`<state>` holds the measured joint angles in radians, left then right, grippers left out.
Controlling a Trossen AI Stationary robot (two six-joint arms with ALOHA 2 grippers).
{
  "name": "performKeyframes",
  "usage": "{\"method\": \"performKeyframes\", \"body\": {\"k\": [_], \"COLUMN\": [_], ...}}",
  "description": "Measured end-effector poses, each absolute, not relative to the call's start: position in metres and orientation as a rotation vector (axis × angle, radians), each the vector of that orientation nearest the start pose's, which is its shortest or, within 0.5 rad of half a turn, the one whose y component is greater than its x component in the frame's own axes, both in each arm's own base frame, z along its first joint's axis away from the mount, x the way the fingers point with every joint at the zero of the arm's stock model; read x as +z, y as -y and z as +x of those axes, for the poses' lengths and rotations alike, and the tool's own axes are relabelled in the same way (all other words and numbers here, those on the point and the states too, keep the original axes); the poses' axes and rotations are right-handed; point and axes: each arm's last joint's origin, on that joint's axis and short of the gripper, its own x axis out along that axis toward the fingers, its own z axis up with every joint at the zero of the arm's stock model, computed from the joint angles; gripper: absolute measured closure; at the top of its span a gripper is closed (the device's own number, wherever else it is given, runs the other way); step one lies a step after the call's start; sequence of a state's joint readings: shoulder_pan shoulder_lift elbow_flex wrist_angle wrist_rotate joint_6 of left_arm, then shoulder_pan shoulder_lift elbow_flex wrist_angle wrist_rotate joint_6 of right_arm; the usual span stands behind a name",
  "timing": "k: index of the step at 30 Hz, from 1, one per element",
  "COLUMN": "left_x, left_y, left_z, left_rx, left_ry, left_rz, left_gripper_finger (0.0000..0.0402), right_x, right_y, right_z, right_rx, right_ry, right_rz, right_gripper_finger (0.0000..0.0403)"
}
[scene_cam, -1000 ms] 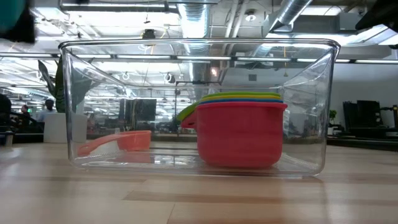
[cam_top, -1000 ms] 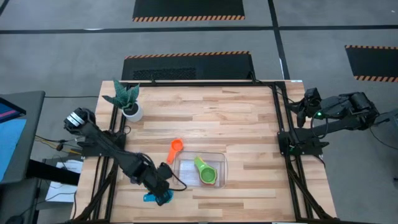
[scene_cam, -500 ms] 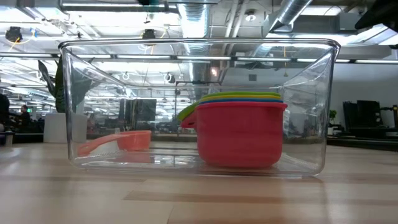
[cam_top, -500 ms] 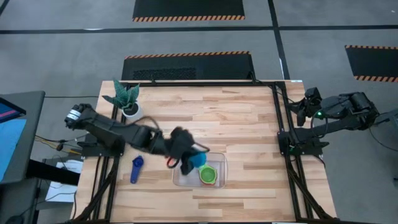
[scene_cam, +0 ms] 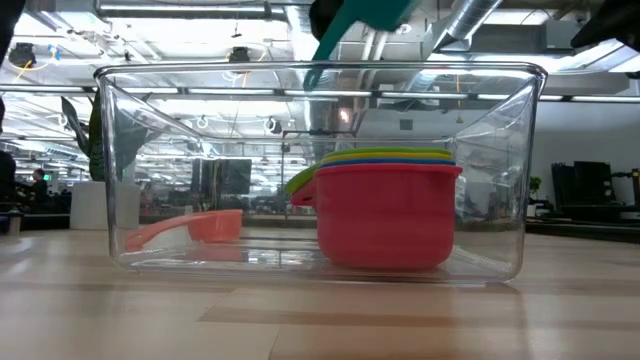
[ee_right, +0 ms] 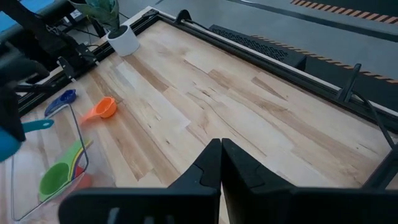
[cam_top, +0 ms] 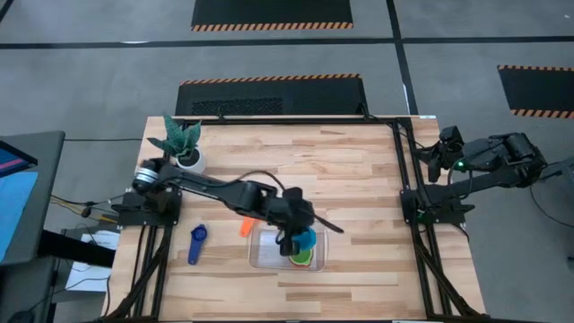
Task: Nest measuring cups in basket
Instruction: Stack the light blue measuring cup on top of the green measuring cup in the transparent bin
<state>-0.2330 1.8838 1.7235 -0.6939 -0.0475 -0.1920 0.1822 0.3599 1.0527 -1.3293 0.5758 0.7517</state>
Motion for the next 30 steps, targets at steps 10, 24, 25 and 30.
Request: {"method": "performKeyframes", "body": {"k": [10,24,25,30], "left_x": [0.278,0.252,0.252,0.252], "left_y": [0.103,0.125,0.125,0.127], "left_z": [0.432,0.436,0.436,0.435], "left_rx": [-0.088,-0.132,-0.134,-0.143], "left_ry": [-1.043,-1.118,-1.118,-1.119], "left_rz": [0.092,0.056,0.057,0.087], "left_gripper_finger": [0.0401,0.0401,0.0401,0.0401], "right_x": [0.344,0.344,0.344,0.344], "right_y": [0.016,0.016,0.016,0.016], "right_z": [0.000,0.000,0.000,0.000], "right_rx": [-0.577,-0.576,-0.576,-0.576], "right_ry": [-0.420,-0.421,-0.421,-0.420], "right_rz": [0.479,0.479,0.479,0.479], "right_gripper_finger": [0.0377,0.0377,0.0377,0.0377]}}
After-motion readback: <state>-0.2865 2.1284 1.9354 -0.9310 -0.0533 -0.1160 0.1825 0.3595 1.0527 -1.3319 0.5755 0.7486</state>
